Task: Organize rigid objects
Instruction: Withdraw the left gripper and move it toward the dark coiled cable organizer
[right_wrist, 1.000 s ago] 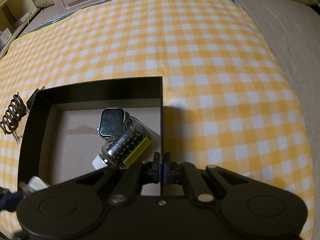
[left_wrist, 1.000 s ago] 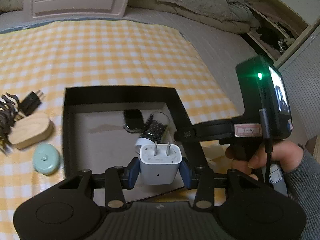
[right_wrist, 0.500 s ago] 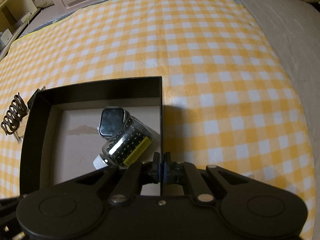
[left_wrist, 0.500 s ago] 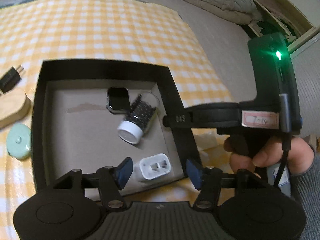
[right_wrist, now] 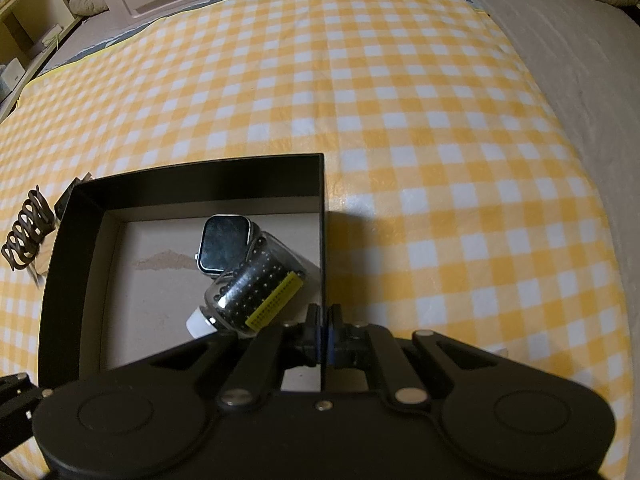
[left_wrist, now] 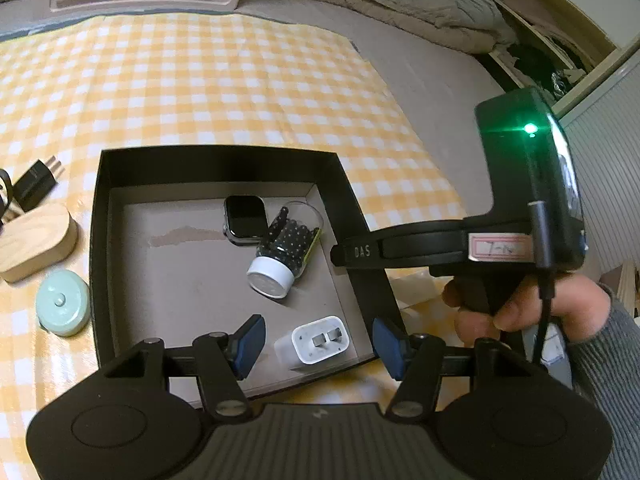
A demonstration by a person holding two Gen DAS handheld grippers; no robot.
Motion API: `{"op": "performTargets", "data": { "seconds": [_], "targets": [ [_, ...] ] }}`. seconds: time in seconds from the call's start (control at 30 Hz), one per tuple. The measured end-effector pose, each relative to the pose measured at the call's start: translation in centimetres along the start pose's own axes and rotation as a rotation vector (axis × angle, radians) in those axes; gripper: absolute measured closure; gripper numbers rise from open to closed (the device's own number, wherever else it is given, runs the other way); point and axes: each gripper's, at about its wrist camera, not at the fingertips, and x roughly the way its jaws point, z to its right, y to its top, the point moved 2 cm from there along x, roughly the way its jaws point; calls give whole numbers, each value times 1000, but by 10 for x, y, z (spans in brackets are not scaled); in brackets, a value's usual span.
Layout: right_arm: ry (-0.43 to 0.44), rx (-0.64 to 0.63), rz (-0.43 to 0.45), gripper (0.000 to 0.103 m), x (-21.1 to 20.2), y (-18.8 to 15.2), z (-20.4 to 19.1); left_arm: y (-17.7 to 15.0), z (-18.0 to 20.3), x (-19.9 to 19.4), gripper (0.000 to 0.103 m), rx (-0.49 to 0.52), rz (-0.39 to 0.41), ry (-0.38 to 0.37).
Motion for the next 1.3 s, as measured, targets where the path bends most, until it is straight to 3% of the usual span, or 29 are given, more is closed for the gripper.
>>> {"op": "performTargets", "data": {
  "seconds": [0.3, 0.33, 0.43, 0.6, 1.3],
  "targets": [
    [0, 0, 0, 99, 0, -1, 0, -1, 1, -15, 43, 13, 19, 19],
    [0, 0, 0, 99, 0, -1, 0, -2, 1, -16, 39, 18, 25, 25],
    [1, 0, -1, 99, 0, 0, 1, -4, 0, -24, 12, 28, 60, 45],
    [0, -2, 0, 99, 0, 0, 1, -7, -6, -36, 2, 40, 90, 80],
    [0, -3, -1, 99, 0, 1, 2, -2, -62, -94, 0, 25, 228, 268]
  ]
}}
